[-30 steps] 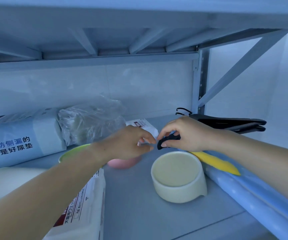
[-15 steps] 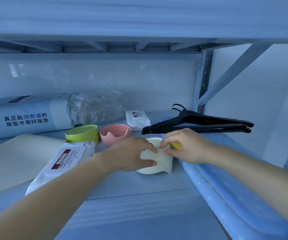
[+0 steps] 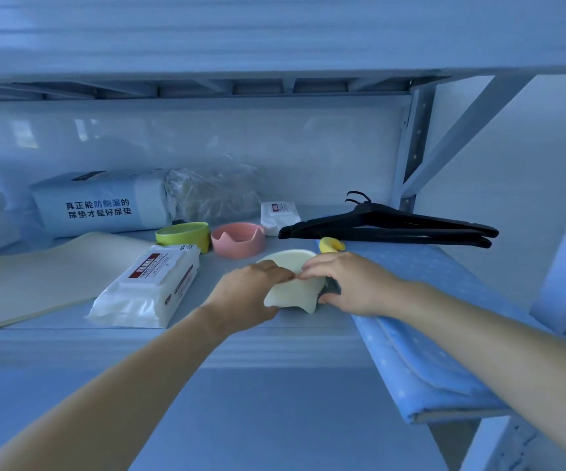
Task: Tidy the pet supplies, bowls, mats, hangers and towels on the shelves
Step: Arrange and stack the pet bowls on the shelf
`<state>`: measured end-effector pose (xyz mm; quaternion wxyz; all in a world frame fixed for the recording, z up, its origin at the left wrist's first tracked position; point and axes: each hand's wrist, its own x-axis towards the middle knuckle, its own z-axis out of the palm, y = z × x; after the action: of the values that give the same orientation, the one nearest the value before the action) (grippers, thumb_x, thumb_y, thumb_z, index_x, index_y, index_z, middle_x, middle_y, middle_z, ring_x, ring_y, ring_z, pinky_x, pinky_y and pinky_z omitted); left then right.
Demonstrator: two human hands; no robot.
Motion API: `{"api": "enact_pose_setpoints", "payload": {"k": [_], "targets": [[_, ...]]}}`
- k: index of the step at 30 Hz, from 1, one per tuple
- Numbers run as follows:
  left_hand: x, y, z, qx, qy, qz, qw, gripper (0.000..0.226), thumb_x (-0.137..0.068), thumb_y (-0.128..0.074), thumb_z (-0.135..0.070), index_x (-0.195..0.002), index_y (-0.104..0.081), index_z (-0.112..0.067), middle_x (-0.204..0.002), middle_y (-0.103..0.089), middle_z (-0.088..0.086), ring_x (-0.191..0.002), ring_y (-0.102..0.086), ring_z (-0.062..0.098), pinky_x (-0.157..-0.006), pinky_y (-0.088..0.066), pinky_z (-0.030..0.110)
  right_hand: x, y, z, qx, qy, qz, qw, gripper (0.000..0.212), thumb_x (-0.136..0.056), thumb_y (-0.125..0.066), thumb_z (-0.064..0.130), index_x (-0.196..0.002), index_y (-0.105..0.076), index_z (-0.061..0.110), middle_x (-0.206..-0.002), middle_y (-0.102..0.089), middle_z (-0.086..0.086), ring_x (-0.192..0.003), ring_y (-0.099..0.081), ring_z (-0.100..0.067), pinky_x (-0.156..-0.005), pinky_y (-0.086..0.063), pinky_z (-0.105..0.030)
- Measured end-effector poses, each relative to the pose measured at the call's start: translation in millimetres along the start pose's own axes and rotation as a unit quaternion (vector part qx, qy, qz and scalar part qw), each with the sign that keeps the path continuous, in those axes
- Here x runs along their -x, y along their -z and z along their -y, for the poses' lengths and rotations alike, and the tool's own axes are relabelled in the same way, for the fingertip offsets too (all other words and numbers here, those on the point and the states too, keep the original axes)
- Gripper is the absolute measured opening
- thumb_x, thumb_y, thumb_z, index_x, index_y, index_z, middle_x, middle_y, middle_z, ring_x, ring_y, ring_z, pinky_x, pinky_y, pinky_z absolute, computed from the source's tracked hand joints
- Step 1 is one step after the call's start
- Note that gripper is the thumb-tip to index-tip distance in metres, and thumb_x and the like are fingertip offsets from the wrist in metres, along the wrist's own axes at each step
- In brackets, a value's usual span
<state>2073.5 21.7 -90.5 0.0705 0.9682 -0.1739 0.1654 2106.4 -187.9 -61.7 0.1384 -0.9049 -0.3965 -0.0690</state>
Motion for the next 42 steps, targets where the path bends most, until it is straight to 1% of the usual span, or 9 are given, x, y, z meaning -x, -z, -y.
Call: {"api": "enact_pose_setpoints", "payload": {"k": [6, 13, 16, 19, 25, 27, 32, 38, 42], "targets": [[10.7, 22.6, -2.7, 0.055, -0.003, -0.091, 0.994, 0.048, -0.067, -0.07, -0.02, -0.113, -0.062, -0.031, -0.093, -0.067, -0.01, -0.078, -0.061, 0.017, -0.063, -0.052, 0.035, 13.7, 7.5, -1.6, -0.004, 0.003, -0.037, 0.999, 0.051, -0.08, -0.069, 0.017, -0.127, -0.054, 0.029, -0.139, -0.042, 0.013, -0.123, -0.041, -0.01, -0.098, -0.037, -0.027], [13.9, 49.5, -2.8, 0.078, -0.01, -0.123, 0.989, 0.041, -0.065, -0.069, -0.016, -0.104, -0.066, -0.026, -0.082, -0.061, -0.012, -0.071, -0.043, 0.006, -0.058, -0.04, 0.025, 11.5, 12.1, 8.2, -0.027, 0.023, -0.067, 0.997, 0.053, -0.079, -0.072, 0.022, -0.127, -0.054, 0.034, -0.136, -0.041, 0.014, -0.117, -0.044, -0.008, -0.092, -0.038, -0.022], [8.9, 58.1, 2.5, 0.068, -0.003, -0.115, 0.991, 0.048, -0.067, -0.068, -0.018, -0.114, -0.065, -0.028, -0.1, -0.058, -0.019, -0.079, -0.038, -0.004, -0.061, -0.03, 0.007, 6.6, 12.0, 13.3, -0.036, 0.029, -0.075, 0.996, 0.054, -0.079, -0.071, 0.024, -0.128, -0.051, 0.036, -0.137, -0.041, 0.014, -0.115, -0.043, -0.007, -0.092, -0.037, -0.02], [0.7, 64.7, 9.0, 0.08, 0.011, -0.088, 0.993, 0.051, -0.071, -0.066, -0.019, -0.121, -0.061, -0.028, -0.125, -0.057, -0.019, -0.09, -0.05, 0.001, -0.068, -0.031, 0.001, 1.6, 11.2, 18.1, -0.042, 0.026, -0.08, 0.996, 0.054, -0.081, -0.069, 0.026, -0.129, -0.049, 0.041, -0.138, -0.04, 0.015, -0.117, -0.043, -0.006, -0.093, -0.036, -0.019], [-11.5, 71.1, 23.2, 0.049, -0.029, -0.089, 0.994, 0.039, -0.08, -0.057, -0.012, -0.115, -0.065, -0.028, -0.115, -0.065, -0.015, -0.085, -0.047, 0.002, -0.067, -0.036, 0.015, -7.9, 11.8, 20.3, -0.032, 0.021, -0.089, 0.995, 0.054, -0.084, -0.066, 0.029, -0.13, -0.045, 0.046, -0.137, -0.042, 0.017, -0.115, -0.041, -0.001, -0.086, -0.028, -0.01], [-18.9, 73.1, 31.1, 0.039, -0.032, -0.08, 0.995, 0.029, -0.087, -0.057, -0.016, -0.113, -0.066, -0.025, -0.115, -0.066, -0.013, -0.086, -0.056, 0.003, -0.076, -0.043, 0.021, -10.1, 11.7, 21.5, -0.025, 0.017, -0.091, 0.995, 0.055, -0.084, -0.065, 0.03, -0.132, -0.042, 0.046, -0.134, -0.045, 0.017, -0.113, -0.041, 0.001, -0.085, -0.026, -0.011], [-42.4, 75.6, 46.3, 0.027, -0.048, -0.043, 0.998, 0.023, -0.093, -0.053, -0.02, -0.11, -0.069, -0.023, -0.115, -0.066, -0.01, -0.106, -0.059, 0.011, -0.09, -0.045, 0.03, -16.1, 11.5, 22.8, -0.002, 0.014, -0.091, 0.996, 0.052, -0.088, -0.06, 0.033, -0.134, -0.039, 0.046, -0.124, -0.051, 0.015, -0.083, -0.032, 0.014, -0.072, -0.024, 0.0], [-61.1, 67.1, 53.0, 0.099, -0.089, -0.02, 0.991, 0.022, -0.092, -0.055, -0.021, -0.101, -0.071, -0.031, -0.104, -0.069, -0.014, -0.095, -0.061, 0.004, -0.082, -0.045, 0.02, -24.0, 14.6, 23.5, 0.009, 0.015, -0.101, 0.995, 0.042, -0.089, -0.06, 0.027, -0.128, -0.05, 0.038, -0.122, -0.052, 0.012, -0.108, -0.048, -0.005, -0.09, -0.036, -0.018], [-70.4, 56.1, 52.1, 0.108, -0.106, -0.021, 0.988, 0.022, -0.093, -0.052, -0.024, -0.098, -0.069, -0.037, -0.101, -0.07, -0.012, -0.092, -0.063, 0.009, -0.083, -0.049, 0.033, -31.4, 17.7, 17.6, 0.047, 0.031, -0.106, 0.993, 0.031, -0.087, -0.064, 0.018, -0.117, -0.062, 0.025, -0.123, -0.055, 0.009, -0.107, -0.052, -0.009, -0.084, -0.032, -0.014]]}}
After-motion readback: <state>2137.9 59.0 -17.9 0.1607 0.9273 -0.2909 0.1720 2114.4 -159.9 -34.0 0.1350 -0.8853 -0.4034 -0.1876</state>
